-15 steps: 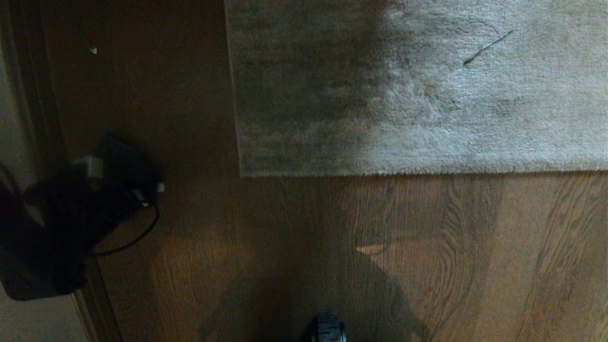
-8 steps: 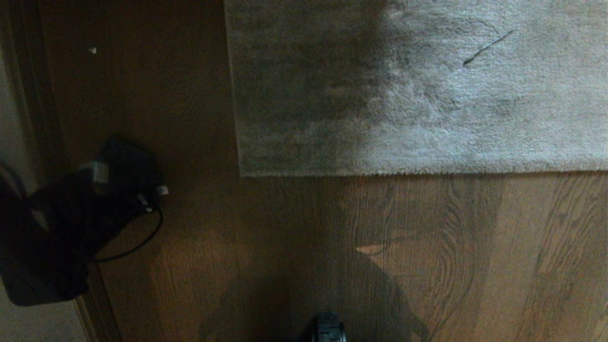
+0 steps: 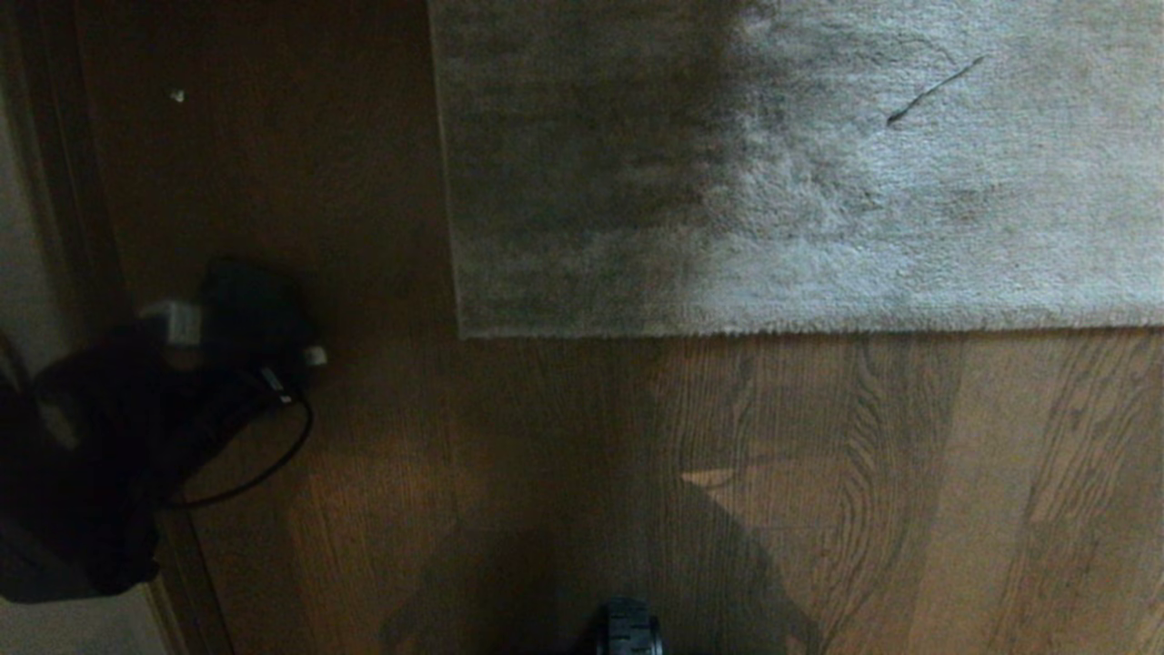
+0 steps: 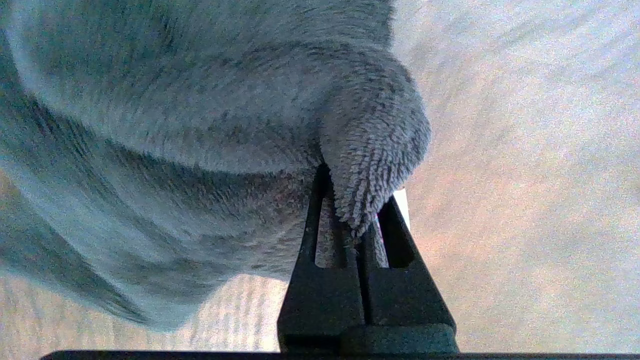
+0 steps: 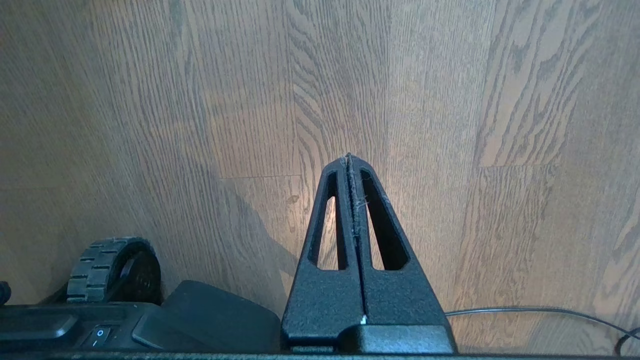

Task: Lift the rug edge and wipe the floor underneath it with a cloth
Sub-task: Pick up the rag

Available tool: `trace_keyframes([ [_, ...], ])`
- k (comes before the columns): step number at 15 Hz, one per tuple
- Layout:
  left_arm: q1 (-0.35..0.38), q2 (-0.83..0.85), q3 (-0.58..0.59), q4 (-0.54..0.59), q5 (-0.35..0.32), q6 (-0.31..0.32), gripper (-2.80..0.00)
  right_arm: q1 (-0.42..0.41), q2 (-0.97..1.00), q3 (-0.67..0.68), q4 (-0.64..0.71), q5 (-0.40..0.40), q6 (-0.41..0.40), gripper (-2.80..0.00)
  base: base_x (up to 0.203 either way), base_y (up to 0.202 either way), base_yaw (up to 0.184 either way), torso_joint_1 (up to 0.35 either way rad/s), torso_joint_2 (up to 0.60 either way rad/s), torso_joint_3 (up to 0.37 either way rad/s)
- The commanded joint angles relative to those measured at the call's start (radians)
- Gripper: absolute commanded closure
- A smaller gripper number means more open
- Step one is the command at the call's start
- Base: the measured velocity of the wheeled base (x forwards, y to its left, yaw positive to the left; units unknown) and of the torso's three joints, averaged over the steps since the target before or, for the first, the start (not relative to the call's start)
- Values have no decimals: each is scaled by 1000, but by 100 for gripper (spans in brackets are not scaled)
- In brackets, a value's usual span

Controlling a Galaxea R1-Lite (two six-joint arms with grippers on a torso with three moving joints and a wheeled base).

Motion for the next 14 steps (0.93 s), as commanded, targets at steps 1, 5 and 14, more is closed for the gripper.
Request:
trace_keyframes([
  [1, -6, -65, 13, -9, -1, -2, 0, 0, 0, 0, 0, 0, 0, 0, 0, 0, 0, 0, 0, 0],
  [5, -3, -131, 61, -9, 2, 14, 0, 0, 0, 0, 0, 0, 0, 0, 0, 0, 0, 0, 0, 0],
  [14, 44, -299, 85, 1, 2, 56, 0, 0, 0, 0, 0, 0, 0, 0, 0, 0, 0, 0, 0, 0],
])
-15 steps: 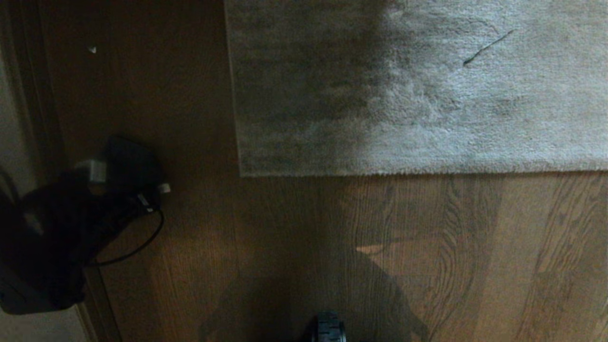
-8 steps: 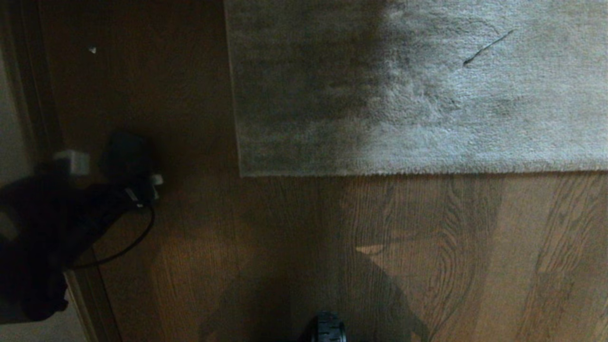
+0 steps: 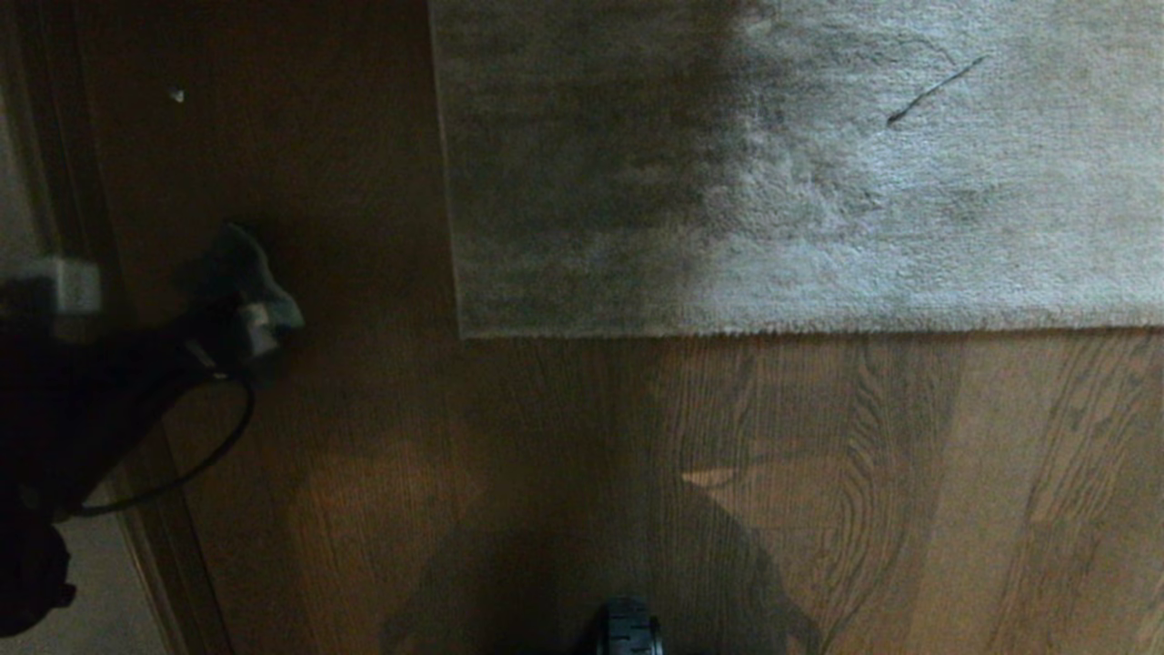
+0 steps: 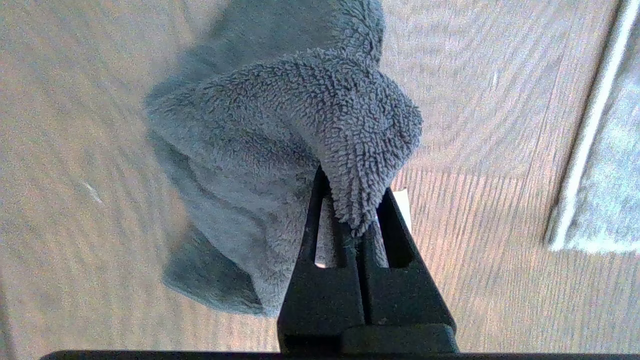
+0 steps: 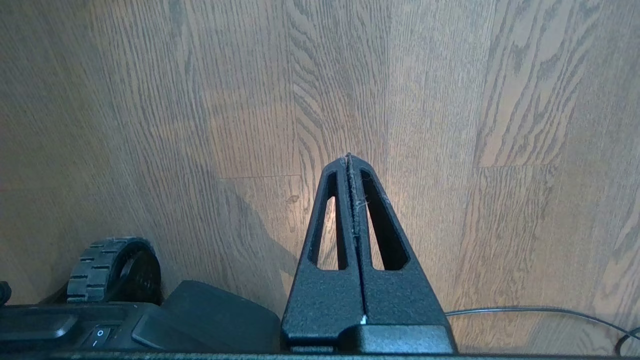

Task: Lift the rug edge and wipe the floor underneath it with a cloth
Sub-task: Pick up the rag

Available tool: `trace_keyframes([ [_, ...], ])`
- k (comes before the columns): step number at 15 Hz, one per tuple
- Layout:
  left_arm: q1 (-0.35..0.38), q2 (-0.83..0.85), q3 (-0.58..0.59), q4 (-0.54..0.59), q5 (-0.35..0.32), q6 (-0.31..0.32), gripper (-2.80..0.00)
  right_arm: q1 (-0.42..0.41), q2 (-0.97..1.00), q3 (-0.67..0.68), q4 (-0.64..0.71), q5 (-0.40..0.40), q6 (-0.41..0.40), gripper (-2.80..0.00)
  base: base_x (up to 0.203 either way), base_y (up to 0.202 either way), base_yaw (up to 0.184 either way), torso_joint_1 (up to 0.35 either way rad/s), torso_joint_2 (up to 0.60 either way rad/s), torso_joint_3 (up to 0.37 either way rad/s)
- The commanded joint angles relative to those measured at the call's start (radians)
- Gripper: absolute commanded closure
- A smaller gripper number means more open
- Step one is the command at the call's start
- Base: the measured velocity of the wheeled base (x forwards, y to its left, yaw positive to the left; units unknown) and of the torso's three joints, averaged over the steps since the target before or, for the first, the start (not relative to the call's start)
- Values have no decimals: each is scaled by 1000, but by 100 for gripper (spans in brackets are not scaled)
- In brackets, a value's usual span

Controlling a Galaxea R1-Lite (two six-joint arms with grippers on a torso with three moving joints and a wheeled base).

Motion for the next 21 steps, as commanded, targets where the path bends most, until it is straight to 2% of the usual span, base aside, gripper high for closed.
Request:
trace_keyframes([
  [1, 10, -43, -1, -8, -1, -1, 0, 1, 0, 0, 0, 0, 0, 0, 0, 0, 0, 0, 0, 0],
  [5, 31, -99, 5, 35, -5, 7, 0, 1, 0, 0, 0, 0, 0, 0, 0, 0, 0, 0, 0, 0],
  [9, 74, -170, 11, 102, -115, 10, 0, 1, 0, 0, -1, 0, 0, 0, 0, 0, 0, 0, 0, 0],
  [13, 94, -232, 62, 101, -126, 24, 0, 1, 1, 0, 0, 1, 0, 0, 0, 0, 0, 0, 0, 0],
  [19, 191, -437, 147, 142, -274, 22, 0, 0, 0, 0, 0, 0, 0, 0, 0, 0, 0, 0, 0, 0],
  [21, 198, -513, 178, 174, -313, 21, 0, 0, 0, 0, 0, 0, 0, 0, 0, 0, 0, 0, 0, 0],
])
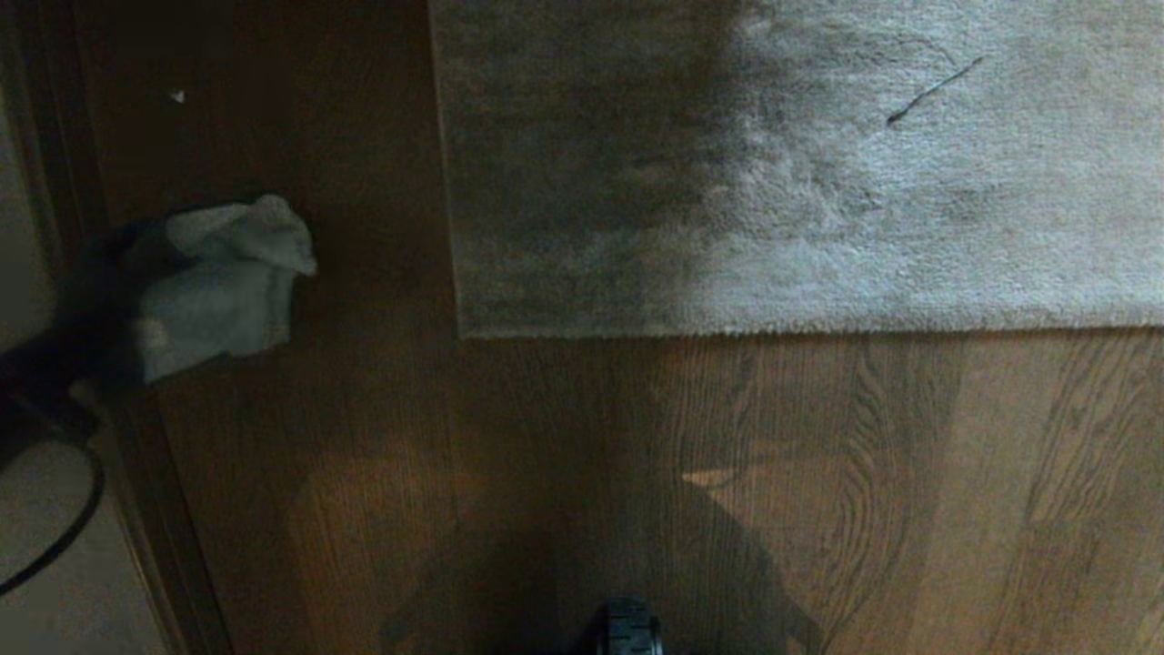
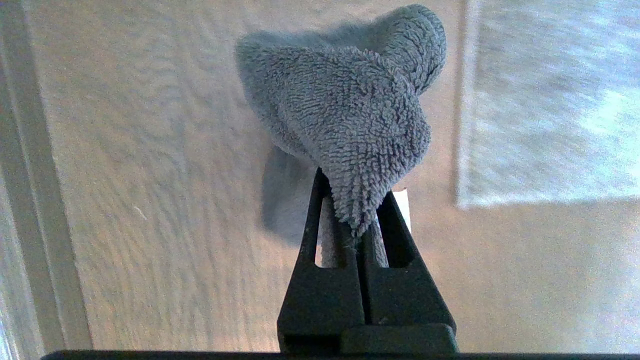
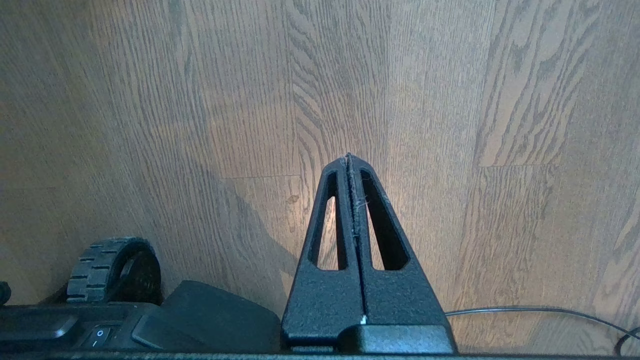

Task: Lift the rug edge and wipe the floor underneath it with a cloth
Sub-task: Pick up the rag, then lift up the carpet

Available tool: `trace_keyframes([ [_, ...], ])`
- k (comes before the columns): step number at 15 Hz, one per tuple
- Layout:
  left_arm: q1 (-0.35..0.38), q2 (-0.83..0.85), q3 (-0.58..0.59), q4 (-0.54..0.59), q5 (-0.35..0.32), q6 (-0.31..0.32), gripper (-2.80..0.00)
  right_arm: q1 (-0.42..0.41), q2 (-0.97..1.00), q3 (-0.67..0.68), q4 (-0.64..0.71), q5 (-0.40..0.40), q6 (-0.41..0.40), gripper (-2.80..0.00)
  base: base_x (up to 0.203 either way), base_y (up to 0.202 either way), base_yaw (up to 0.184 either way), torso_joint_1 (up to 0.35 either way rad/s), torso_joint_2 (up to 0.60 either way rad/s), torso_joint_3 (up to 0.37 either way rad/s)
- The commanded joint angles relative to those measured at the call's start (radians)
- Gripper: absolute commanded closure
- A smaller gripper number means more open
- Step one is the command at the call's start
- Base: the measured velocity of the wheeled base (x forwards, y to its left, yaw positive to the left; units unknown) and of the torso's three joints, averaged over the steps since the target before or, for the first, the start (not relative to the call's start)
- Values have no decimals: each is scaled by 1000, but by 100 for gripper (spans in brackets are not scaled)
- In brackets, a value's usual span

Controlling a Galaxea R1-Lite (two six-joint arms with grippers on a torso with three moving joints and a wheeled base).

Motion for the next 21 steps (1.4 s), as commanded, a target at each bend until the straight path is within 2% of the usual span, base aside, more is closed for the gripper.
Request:
trace_keyframes([
  [1, 7, -114, 17, 16, -12, -2, 0, 1, 0, 0, 0, 0, 0, 0, 0, 0, 0, 0, 0, 0],
  [9, -10, -436, 8, 297, -14, -4, 0, 0, 1, 0, -1, 0, 0, 0, 0, 0, 0, 0, 0, 0],
  [15, -135, -678, 16, 687, 19, 2, 0, 0, 0, 0, 0, 0, 0, 0, 0, 0, 0, 0, 0, 0],
  [18, -204, -778, 33, 849, 103, 12, 0, 0, 0, 0, -1, 0, 0, 0, 0, 0, 0, 0, 0, 0],
  [21, -308, -883, 50, 990, 271, 48, 0, 1, 0, 0, 0, 0, 0, 0, 0, 0, 0, 0, 0, 0],
])
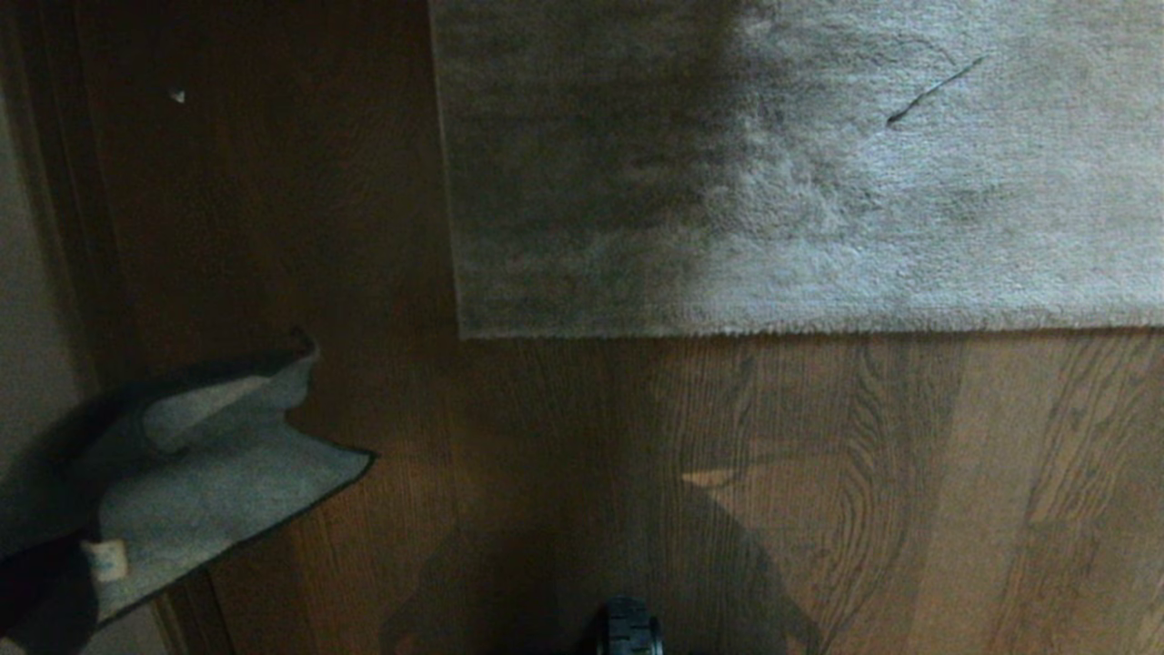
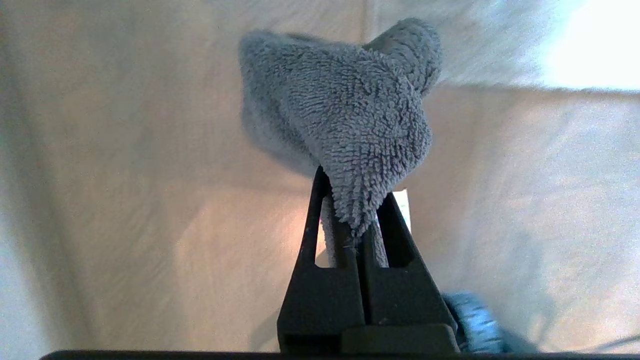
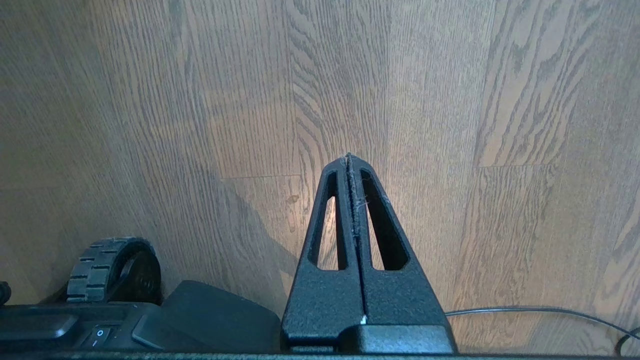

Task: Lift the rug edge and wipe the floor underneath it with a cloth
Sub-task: Lift up the carpet

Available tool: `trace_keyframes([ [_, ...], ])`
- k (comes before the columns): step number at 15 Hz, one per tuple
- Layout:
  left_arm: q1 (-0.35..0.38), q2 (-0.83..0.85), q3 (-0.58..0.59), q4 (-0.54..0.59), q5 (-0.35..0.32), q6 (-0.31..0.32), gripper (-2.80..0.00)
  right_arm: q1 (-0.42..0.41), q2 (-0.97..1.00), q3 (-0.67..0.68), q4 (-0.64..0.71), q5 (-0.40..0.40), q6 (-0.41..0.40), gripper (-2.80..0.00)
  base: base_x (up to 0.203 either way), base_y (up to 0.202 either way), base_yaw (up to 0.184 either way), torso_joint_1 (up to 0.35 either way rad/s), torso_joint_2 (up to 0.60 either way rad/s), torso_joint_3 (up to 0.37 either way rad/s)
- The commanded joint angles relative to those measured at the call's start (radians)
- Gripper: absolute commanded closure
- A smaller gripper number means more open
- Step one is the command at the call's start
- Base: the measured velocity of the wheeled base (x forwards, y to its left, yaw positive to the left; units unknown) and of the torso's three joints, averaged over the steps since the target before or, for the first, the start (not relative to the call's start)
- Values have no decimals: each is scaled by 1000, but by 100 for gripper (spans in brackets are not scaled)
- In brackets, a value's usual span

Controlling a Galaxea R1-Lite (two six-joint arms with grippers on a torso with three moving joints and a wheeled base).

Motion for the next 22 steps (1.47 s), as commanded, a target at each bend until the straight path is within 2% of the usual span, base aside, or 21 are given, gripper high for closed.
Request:
trace_keyframes([
  [1, -63, -105, 14, 68, 90, 18, 0, 1, 0, 0, 0, 0, 0, 0, 0, 0, 0, 0, 0, 0],
  [3, -122, -168, 44, 155, 190, 57, 0, 1, 0, 0, 0, 0, 0, 0, 0, 0, 0, 0, 0, 0],
  [4, -141, -189, 61, 179, 210, 71, 0, 1, 0, 0, 0, 0, 0, 0, 0, 0, 0, 0, 0, 0],
  [6, -158, -242, 93, 223, 223, 76, 0, 0, 1, 0, -1, 0, 0, 0, 0, 0, 0, 0, 0, 0],
  [11, -133, -388, 174, 296, 228, 76, 0, 0, 0, 0, 0, 0, 0, 0, 0, 0, 0, 0, 0, 0],
  [15, -131, -478, 198, 304, 315, 76, 0, 0, 0, 0, 0, 0, 0, 0, 0, 0, 0, 0, 0, 0],
  [18, -131, -485, 200, 313, 311, 115, 0, 0, 1, 0, 0, 0, 0, 0, 0, 0, 0, 0, 0, 0],
  [22, -131, -485, 200, 315, 309, 118, 0, 0, 0, 0, -1, 0, 0, 0, 0, 0, 0, 0, 0, 0],
])
